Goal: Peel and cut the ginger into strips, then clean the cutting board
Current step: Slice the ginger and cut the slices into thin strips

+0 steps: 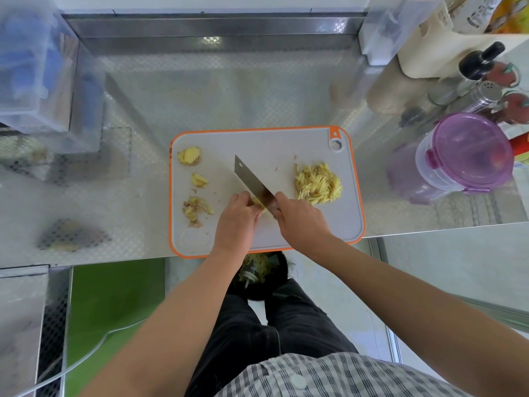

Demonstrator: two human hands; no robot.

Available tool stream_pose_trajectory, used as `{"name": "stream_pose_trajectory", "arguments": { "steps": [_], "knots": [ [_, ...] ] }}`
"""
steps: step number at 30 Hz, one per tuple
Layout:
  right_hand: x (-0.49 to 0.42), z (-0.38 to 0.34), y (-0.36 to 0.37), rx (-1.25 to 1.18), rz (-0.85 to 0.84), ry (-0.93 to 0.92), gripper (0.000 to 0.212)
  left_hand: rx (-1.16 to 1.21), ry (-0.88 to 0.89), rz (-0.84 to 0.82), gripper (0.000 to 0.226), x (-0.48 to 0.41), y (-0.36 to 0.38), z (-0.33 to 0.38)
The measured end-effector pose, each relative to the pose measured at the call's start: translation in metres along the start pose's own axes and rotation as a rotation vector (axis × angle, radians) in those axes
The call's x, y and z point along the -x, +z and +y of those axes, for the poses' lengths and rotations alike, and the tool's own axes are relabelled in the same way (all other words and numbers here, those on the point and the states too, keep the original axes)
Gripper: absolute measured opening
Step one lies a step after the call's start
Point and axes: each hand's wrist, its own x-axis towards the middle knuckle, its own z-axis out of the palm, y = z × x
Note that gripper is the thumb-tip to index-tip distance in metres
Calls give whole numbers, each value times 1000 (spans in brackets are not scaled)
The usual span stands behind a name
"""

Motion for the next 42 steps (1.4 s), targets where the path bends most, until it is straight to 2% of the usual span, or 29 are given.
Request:
{"name": "stream_pose_trajectory", "arguments": {
  "steps": [9,15,19,23,27,31,36,42],
  "knots": [
    [-9,-5,16,34,47,25,7,5,11,6,11,1,-3,2],
    [-2,3,5,-77,81,3,13,37,16,39,6,1,1,-2],
    [1,2,-2,9,-3,-11,5,37,19,30,7,0,1,-2],
    [-3,1,-3,47,-38,-4,11,42,14,24,7,1,0,-2],
    [-4,0,4,42,-17,4,2,68,12,21,7,2,-1,-1],
    [-5,0,14,24,20,-6,15,90,-7,16,5,2,-1,-1],
    [-2,3,7,-26,46,-13,14,113,-33,12,2,3,-1,0],
    [0,1,1,15,1,-28,11,114,-32,6,6,3,-2,0]
  ]
}}
